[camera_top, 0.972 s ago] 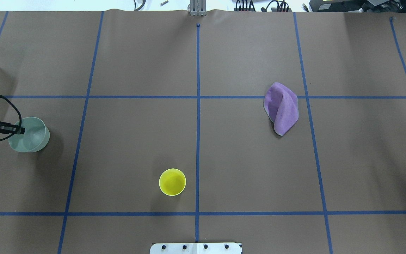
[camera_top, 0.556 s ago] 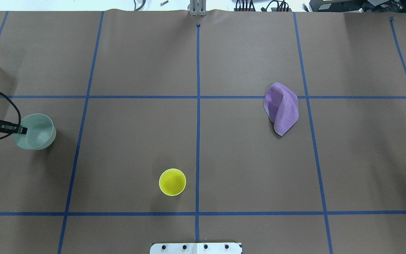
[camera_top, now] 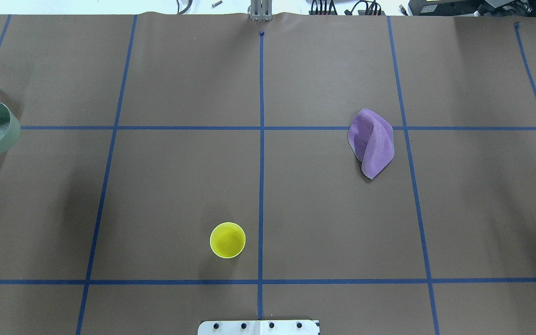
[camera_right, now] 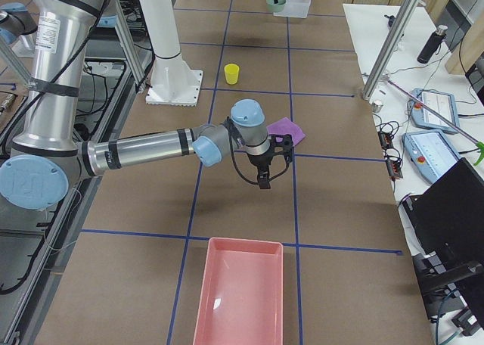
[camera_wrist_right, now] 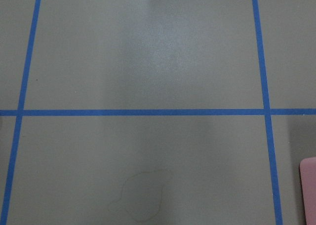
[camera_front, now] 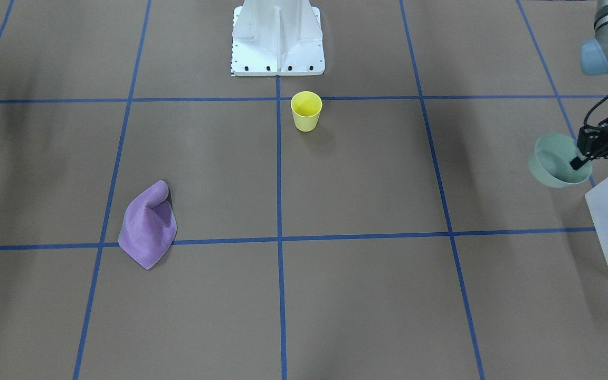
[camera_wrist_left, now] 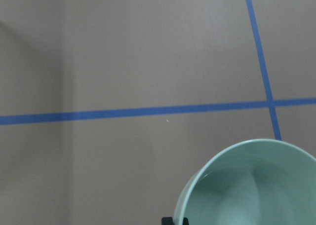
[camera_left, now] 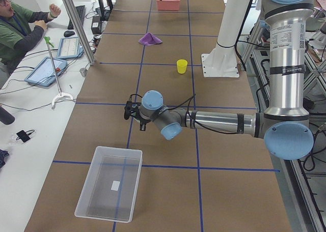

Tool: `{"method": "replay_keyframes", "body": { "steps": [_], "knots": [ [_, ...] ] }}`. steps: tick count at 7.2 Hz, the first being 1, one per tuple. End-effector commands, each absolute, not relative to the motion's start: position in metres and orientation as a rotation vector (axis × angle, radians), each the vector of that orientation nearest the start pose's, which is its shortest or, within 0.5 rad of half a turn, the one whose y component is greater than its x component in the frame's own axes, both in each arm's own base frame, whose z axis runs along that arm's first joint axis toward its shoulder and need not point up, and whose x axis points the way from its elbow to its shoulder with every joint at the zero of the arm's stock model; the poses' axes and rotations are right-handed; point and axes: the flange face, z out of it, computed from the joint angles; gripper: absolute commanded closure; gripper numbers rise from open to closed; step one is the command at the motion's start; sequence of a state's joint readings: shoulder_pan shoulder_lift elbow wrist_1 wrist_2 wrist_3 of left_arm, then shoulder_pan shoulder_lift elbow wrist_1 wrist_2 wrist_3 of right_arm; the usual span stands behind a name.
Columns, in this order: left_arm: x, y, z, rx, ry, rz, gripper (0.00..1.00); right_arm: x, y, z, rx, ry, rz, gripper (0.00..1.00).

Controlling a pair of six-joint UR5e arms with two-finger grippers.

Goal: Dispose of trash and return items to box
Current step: 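Carry the bowl with the left gripper and drop it into the clear bin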

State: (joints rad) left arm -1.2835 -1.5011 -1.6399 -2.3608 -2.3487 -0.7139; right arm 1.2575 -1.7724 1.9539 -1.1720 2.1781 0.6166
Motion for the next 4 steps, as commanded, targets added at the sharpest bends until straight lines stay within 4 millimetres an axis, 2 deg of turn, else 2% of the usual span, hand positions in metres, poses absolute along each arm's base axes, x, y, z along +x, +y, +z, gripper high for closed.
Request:
{"method": "replay_keyframes", "body": {
  "steps": [1, 2, 3, 4],
  "knots": [
    [0.004, -0.523, 0.565, 0.331, 0.879, -0.021, 1.00, -0.062, -0.431, 0.522, 0.235, -0.779, 0.105, 0.00],
    [-0.024, -0.550, 0.584, 0.322, 0.825, 0.037, 1.00, -0.064, -0.431, 0.522, 0.233, -0.780, 0.101, 0.00],
    [-0.048, -0.583, 0.619, 0.309, 0.799, 0.055, 1.00, -0.065, -0.431, 0.522, 0.232, -0.780, 0.098, 0.00],
    [-0.051, -0.615, 0.653, 0.264, 0.789, 0.064, 1.00, -0.066, -0.431, 0.522, 0.233, -0.781, 0.096, 0.00]
  ]
}}
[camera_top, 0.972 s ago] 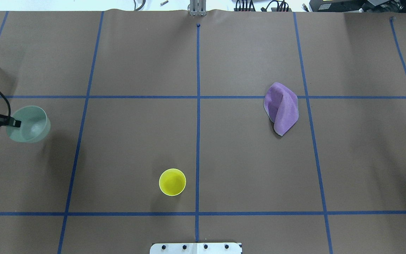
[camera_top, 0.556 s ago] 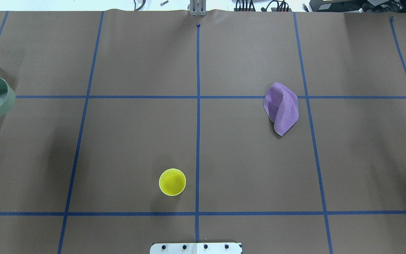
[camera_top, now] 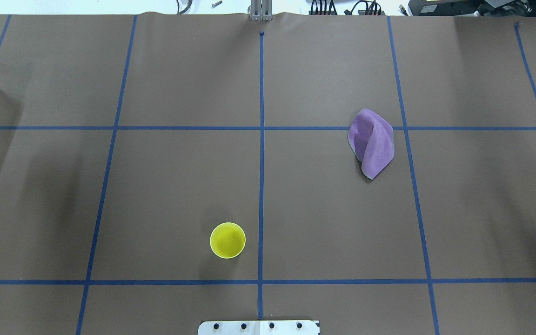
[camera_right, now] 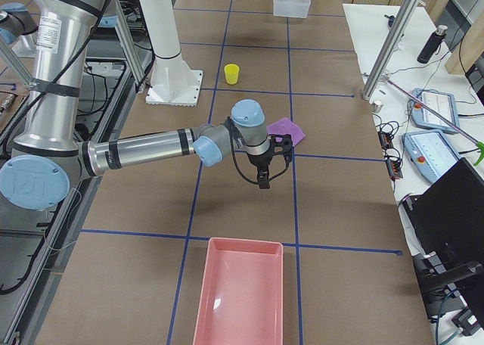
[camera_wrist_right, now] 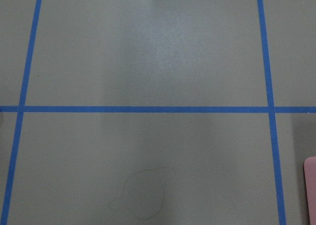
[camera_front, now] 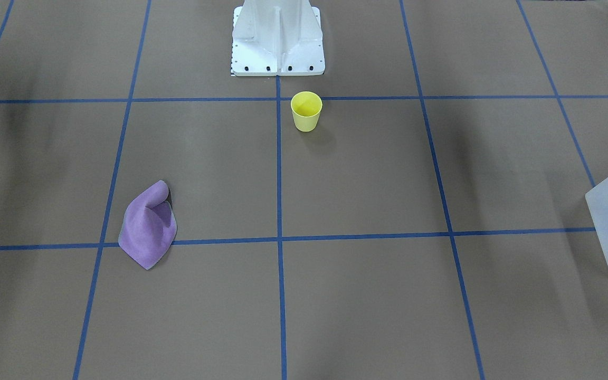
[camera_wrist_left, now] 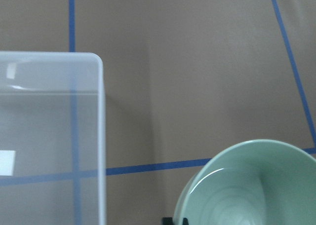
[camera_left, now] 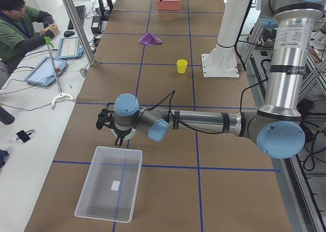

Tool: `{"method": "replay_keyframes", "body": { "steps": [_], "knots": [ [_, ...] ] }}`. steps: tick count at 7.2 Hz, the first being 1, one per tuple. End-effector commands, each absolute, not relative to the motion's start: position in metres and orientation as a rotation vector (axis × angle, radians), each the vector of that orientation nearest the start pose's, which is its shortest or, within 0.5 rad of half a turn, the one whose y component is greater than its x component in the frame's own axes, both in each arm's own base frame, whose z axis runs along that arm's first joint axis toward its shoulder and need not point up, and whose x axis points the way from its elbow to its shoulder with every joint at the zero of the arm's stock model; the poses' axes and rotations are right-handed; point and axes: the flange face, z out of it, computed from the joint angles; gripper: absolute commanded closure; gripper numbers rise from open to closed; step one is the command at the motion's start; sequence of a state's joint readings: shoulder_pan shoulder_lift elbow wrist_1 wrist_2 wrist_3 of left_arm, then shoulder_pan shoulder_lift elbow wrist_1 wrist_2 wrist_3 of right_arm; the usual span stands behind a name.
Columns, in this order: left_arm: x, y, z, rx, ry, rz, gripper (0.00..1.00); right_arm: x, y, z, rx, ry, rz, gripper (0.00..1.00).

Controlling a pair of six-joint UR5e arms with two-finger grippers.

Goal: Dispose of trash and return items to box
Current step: 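Carry the bowl with the left gripper and drop it into the clear bin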

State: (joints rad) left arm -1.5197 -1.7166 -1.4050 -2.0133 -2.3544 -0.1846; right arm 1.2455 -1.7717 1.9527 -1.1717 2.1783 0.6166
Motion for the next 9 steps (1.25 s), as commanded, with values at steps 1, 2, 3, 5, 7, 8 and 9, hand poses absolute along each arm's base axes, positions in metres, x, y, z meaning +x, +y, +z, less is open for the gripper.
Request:
{"method": "replay_keyframes", "body": {
  "steps": [1, 2, 3, 5, 7, 8, 9],
  "knots": [
    [-0.054, -0.623, 0.680, 0.277, 0.742, 0.058, 1.00, -0.068, -0.431, 0.522, 0.231, -0.781, 0.091, 0.00],
    [-0.059, -0.625, 0.706, 0.290, 0.671, 0.044, 1.00, -0.069, -0.430, 0.522, 0.230, -0.782, 0.089, 0.00],
    [-0.055, -0.620, 0.726, 0.281, 0.666, 0.047, 1.00, -0.070, -0.432, 0.520, 0.233, -0.782, 0.088, 0.00],
    [-0.019, -0.615, 0.742, 0.300, 0.631, 0.109, 1.00, -0.071, -0.433, 0.521, 0.237, -0.775, 0.086, 0.00],
    [0.008, -0.604, 0.753, 0.274, 0.637, 0.150, 1.00, -0.072, -0.433, 0.520, 0.239, -0.775, 0.085, 0.00],
    [0.011, -0.591, 0.763, 0.288, 0.639, 0.162, 1.00, -0.074, -0.432, 0.520, 0.237, -0.775, 0.080, 0.00],
    [0.015, -0.589, 0.765, 0.288, 0.641, 0.171, 0.99, -0.074, -0.432, 0.520, 0.237, -0.775, 0.080, 0.00]
  ]
}}
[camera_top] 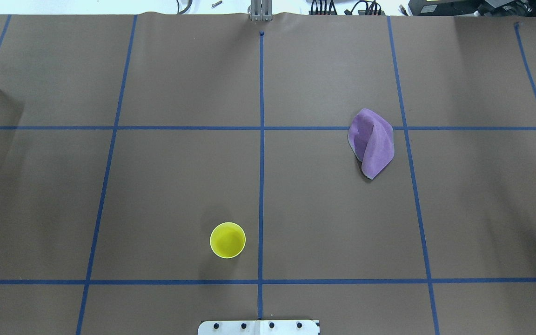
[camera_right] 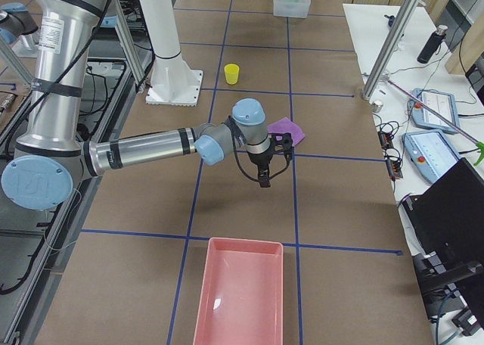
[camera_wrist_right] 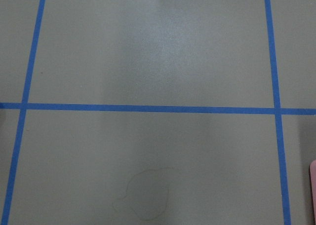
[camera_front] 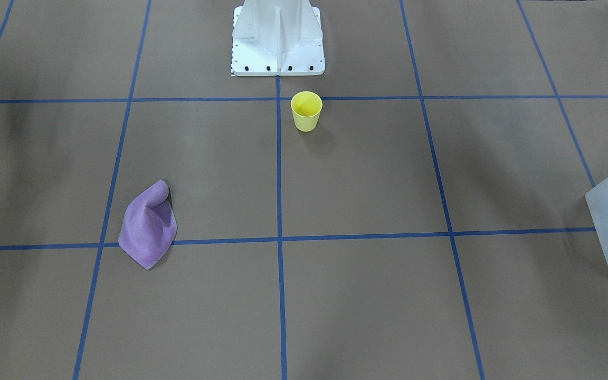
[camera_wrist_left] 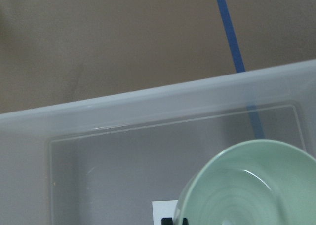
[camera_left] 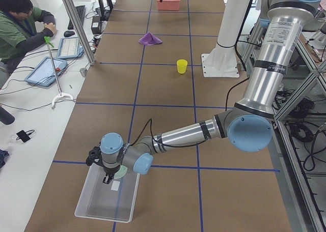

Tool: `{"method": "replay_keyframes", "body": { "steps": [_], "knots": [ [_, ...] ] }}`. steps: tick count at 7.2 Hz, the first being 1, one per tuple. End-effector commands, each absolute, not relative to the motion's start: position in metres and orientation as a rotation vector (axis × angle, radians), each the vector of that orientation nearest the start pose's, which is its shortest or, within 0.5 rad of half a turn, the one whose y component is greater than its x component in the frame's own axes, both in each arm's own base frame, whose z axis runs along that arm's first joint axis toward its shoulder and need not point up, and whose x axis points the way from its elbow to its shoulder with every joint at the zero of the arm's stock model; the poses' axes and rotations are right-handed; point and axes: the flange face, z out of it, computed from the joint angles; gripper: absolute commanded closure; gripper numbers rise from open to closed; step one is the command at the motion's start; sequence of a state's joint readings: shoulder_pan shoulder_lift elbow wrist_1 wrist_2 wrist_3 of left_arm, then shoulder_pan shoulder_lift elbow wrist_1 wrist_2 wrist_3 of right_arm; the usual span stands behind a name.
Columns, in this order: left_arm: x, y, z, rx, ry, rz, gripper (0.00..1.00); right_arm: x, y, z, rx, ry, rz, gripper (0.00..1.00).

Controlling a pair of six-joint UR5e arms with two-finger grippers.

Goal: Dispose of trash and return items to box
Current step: 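Carry the bowl with the left gripper and drop it into the clear bin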

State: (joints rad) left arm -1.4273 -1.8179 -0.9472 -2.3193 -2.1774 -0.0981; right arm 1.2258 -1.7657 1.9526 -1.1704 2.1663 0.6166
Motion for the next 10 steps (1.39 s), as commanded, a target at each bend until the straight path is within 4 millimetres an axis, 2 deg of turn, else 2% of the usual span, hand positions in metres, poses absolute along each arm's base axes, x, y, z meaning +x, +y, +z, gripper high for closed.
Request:
{"method": "replay_keyframes", "body": {
  "steps": [1, 2, 3, 4, 5, 6, 7, 8, 9, 10],
  "knots": [
    [0.016, -0.590, 0.759, 0.300, 0.643, 0.178, 0.44, -0.075, -0.432, 0.521, 0.234, -0.776, 0.079, 0.00],
    [0.017, -0.595, 0.742, 0.335, 0.645, 0.198, 0.05, -0.075, -0.432, 0.520, 0.236, -0.777, 0.078, 0.00],
    [0.004, -0.605, 0.711, 0.378, 0.652, 0.187, 0.01, -0.075, -0.432, 0.520, 0.235, -0.778, 0.078, 0.00],
    [-0.030, -0.613, 0.672, 0.360, 0.696, 0.127, 0.01, -0.075, -0.432, 0.519, 0.236, -0.782, 0.077, 0.00],
    [-0.039, -0.614, 0.606, 0.333, 0.757, 0.108, 0.01, -0.075, -0.432, 0.519, 0.236, -0.782, 0.077, 0.00],
    [-0.040, -0.600, 0.544, 0.308, 0.760, 0.086, 0.01, -0.075, -0.431, 0.520, 0.230, -0.780, 0.082, 0.00],
    [-0.038, -0.576, 0.488, 0.278, 0.777, 0.017, 0.01, -0.075, -0.431, 0.520, 0.230, -0.780, 0.082, 0.00],
    [-0.012, -0.542, 0.437, 0.260, 0.842, -0.078, 0.01, -0.075, -0.431, 0.520, 0.230, -0.780, 0.082, 0.00],
    [0.042, -0.512, 0.398, 0.222, 0.892, -0.091, 0.01, -0.075, -0.431, 0.520, 0.230, -0.780, 0.082, 0.00],
    [0.097, -0.490, 0.363, 0.179, 0.936, -0.083, 0.01, -0.075, -0.431, 0.520, 0.230, -0.780, 0.082, 0.00]
  ]
}}
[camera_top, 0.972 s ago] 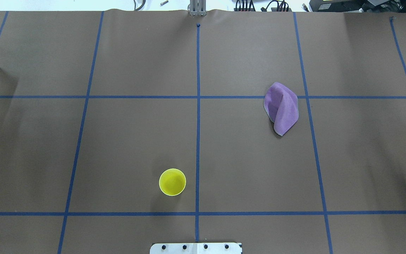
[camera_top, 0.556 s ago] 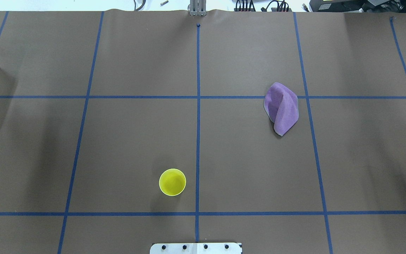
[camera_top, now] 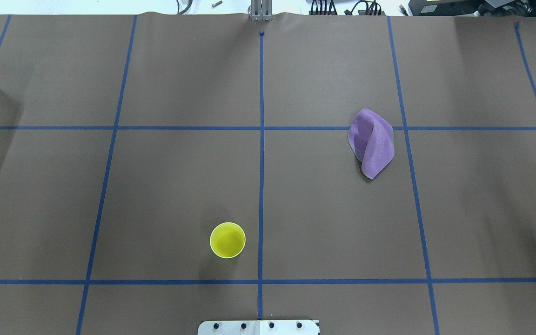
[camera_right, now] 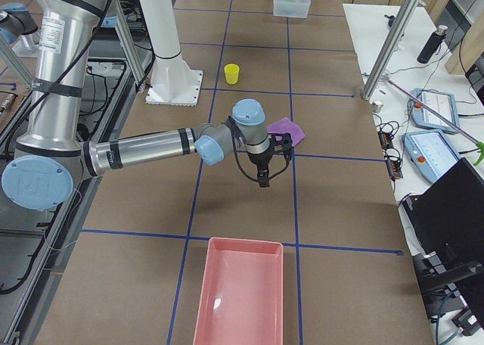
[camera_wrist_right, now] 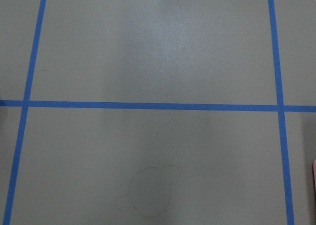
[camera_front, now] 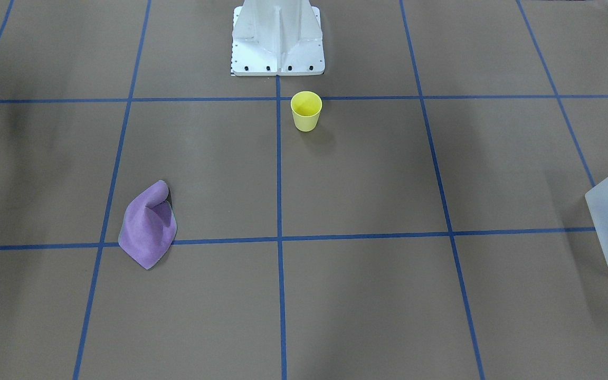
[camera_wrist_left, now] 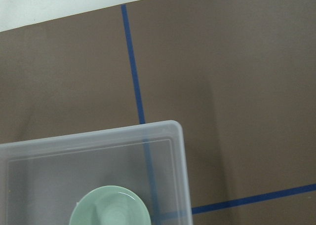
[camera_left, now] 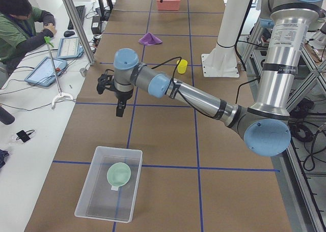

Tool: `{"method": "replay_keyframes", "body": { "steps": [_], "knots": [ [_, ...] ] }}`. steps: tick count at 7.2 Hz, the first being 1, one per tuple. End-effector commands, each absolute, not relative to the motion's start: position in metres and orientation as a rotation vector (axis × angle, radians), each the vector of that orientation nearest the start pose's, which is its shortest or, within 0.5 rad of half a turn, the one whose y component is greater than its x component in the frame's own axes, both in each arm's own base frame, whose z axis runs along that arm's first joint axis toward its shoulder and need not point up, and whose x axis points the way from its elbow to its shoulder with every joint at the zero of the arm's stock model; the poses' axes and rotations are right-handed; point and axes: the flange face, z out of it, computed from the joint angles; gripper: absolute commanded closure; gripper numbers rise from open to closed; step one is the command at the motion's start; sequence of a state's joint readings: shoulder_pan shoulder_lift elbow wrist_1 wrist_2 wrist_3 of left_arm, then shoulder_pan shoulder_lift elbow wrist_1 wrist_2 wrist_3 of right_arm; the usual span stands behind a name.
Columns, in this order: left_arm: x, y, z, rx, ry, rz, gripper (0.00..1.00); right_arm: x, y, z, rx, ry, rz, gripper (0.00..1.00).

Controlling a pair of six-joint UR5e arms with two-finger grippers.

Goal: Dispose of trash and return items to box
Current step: 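Reach the left gripper over the yellow cup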

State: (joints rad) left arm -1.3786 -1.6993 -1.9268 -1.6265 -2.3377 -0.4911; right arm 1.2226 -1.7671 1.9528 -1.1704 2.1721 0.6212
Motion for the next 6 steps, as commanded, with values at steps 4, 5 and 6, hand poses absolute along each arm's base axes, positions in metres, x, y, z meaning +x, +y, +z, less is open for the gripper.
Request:
{"method": "replay_keyframes", "body": {
  "steps": [4, 5, 6],
  "knots": [
    [0.333, -0.388, 0.252, 0.141, 0.981, 0.078, 0.01, -0.075, -0.432, 0.521, 0.230, -0.777, 0.085, 0.00],
    [0.377, -0.358, 0.245, 0.158, 0.955, 0.052, 0.01, -0.075, -0.432, 0.522, 0.229, -0.777, 0.085, 0.00],
    [0.421, -0.326, 0.241, 0.146, 0.942, 0.054, 0.01, -0.075, -0.432, 0.523, 0.228, -0.775, 0.086, 0.00]
  ]
}}
